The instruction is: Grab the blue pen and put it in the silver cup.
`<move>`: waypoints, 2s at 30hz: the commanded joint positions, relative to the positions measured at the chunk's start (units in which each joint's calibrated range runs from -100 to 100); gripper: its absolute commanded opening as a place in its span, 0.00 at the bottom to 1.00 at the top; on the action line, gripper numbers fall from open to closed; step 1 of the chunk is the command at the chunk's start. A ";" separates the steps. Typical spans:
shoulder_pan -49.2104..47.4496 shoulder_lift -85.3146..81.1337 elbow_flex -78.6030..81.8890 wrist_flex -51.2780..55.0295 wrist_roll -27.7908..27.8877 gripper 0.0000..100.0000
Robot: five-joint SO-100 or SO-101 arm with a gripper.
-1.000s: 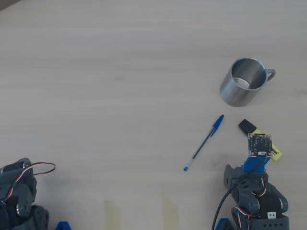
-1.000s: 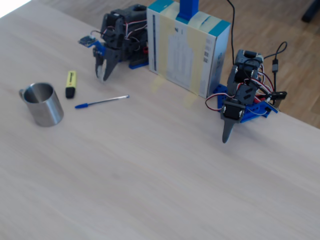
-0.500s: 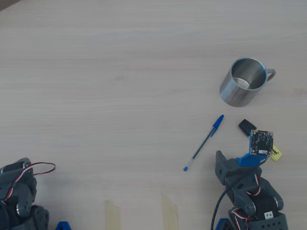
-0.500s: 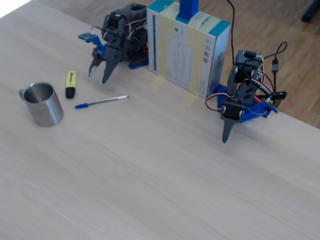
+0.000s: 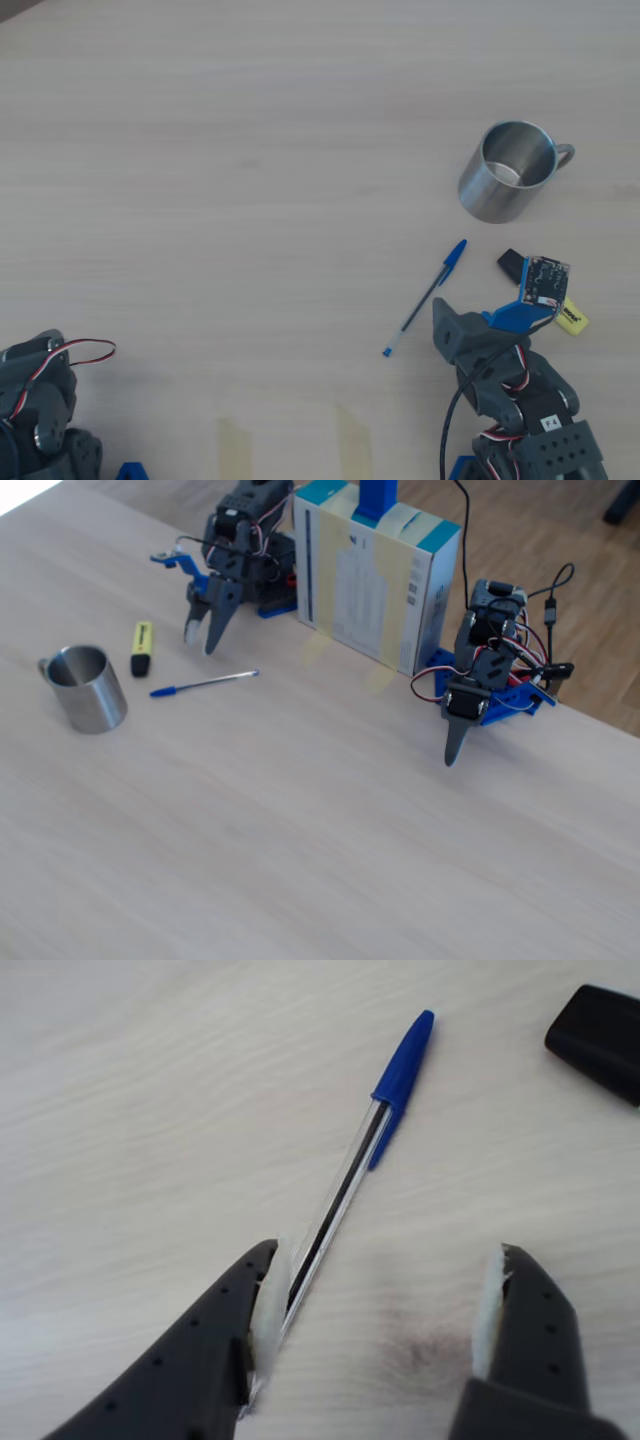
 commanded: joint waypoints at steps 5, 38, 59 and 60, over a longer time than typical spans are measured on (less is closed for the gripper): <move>-0.10 8.82 -5.67 -11.11 -1.82 0.29; 4.61 37.16 -6.03 -36.59 -3.48 0.29; 3.21 50.38 -7.84 -41.06 -3.38 0.29; 3.04 51.30 -8.30 -41.40 -3.38 0.29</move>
